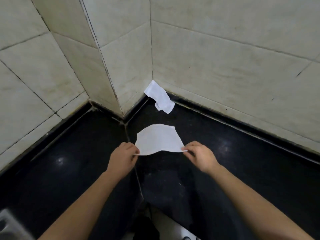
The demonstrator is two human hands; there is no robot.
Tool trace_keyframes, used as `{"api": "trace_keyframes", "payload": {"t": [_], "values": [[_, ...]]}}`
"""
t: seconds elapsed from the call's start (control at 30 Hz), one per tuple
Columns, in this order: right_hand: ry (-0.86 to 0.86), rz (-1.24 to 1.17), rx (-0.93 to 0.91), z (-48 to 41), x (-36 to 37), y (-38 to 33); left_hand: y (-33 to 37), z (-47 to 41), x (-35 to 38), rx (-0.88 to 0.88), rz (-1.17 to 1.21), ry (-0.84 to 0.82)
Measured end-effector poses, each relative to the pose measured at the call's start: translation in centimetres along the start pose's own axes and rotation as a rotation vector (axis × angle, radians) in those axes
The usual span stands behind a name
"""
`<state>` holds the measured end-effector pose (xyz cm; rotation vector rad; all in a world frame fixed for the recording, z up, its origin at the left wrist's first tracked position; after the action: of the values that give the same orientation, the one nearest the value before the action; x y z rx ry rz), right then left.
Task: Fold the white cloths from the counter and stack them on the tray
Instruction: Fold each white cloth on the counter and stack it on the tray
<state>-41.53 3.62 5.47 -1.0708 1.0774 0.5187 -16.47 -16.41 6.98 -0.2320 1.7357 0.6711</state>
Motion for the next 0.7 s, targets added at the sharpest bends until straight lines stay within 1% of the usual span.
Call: {"api": "trace_keyframes", "payload": {"t": [0.07, 0.13, 0.17, 0.2, 0.27, 0.4, 0.47, 0.53, 0.6, 0.67, 0.7], "values": [[-0.168, 0.104, 0.008, 2.6, 4.1, 0.8, -0.8, 3.4, 4.2, -0.025, -0.027, -0.126], [-0.27, 0.167, -0.022, 5.3, 7.4, 1.3, -0.9, 6.5, 7.0, -0.037, -0.038, -0.214], [-0.291, 0.192, -0.035, 6.6, 8.6, 1.6, -0.8, 7.9, 8.1, -0.036, -0.038, -0.25], [-0.278, 0.208, -0.04, 7.8, 9.5, 1.8, -0.6, 9.3, 9.0, -0.029, -0.033, -0.283], [-0.161, 0.201, -0.037, 9.9, 11.1, 2.5, -0.3, 11.7, 10.0, -0.017, -0.007, -0.324], [0.015, 0.193, -0.111, 12.5, 12.1, 3.3, 0.0, 13.4, 10.2, 0.022, -0.009, -0.335], [0.02, 0.177, -0.132, 13.1, 12.0, 3.5, 0.3, 13.7, 10.0, 0.042, -0.002, -0.364], [-0.051, 0.16, -0.136, 13.1, 11.6, 3.3, 0.6, 13.8, 9.7, -0.004, 0.045, -0.42], [-0.163, 0.109, -0.067, 12.6, 10.9, 3.0, 0.4, 13.6, 9.3, -0.076, 0.08, -0.485], [-0.267, -0.042, 0.075, 11.5, 10.1, 3.0, -0.2, 13.0, 8.9, -0.183, 0.163, -0.519], [-0.275, -0.146, 0.148, 11.0, 9.7, 3.0, -0.6, 12.5, 8.8, -0.273, 0.245, -0.509]]}}
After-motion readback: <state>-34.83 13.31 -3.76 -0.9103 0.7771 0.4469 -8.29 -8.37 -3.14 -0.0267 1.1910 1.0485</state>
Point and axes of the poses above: each hand's wrist, its own z-axis away from the middle knuckle, its own x-axis out of the palm, y = z × x, the point moved 2 cm from there along -z, towards the middle knuckle
